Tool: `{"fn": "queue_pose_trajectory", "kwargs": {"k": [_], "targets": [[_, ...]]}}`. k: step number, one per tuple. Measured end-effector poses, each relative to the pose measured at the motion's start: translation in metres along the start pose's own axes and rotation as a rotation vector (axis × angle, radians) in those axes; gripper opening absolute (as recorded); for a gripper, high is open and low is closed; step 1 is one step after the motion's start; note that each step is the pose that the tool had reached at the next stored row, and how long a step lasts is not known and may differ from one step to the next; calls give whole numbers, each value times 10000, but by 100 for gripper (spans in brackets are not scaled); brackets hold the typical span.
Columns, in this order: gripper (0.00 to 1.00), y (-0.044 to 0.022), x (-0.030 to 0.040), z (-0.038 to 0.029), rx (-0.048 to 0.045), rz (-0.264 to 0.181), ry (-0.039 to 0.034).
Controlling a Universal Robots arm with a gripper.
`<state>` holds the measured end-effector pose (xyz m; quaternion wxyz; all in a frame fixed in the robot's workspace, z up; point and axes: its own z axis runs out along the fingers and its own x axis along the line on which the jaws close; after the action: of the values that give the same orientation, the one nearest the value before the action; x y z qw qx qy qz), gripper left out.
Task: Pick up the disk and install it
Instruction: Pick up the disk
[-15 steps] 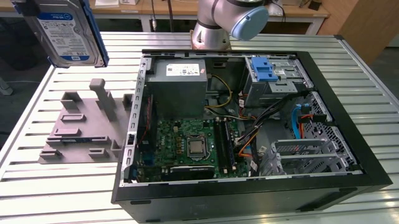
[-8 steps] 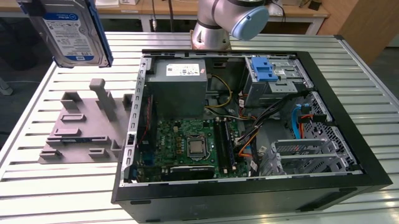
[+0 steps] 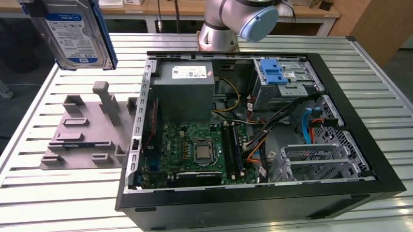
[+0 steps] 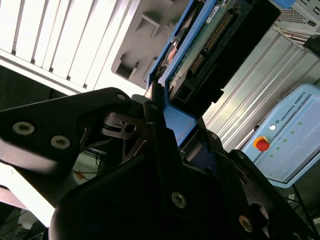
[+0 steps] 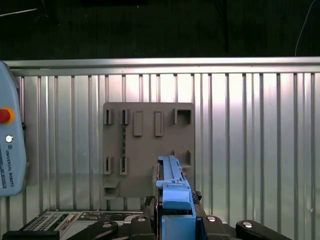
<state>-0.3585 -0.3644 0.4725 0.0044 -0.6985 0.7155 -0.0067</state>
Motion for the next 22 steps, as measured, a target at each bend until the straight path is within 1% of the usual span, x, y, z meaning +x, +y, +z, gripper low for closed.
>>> {"fn": "queue_pose_trajectory", "kwargs": {"k": [6, 10, 16, 22], "targets": [[36, -1, 43, 0, 0, 1, 4], [36, -16, 51, 1, 0, 2, 4], [36, -71, 55, -1, -1, 2, 4], [36, -151, 58, -2, -3, 1, 4]]}}
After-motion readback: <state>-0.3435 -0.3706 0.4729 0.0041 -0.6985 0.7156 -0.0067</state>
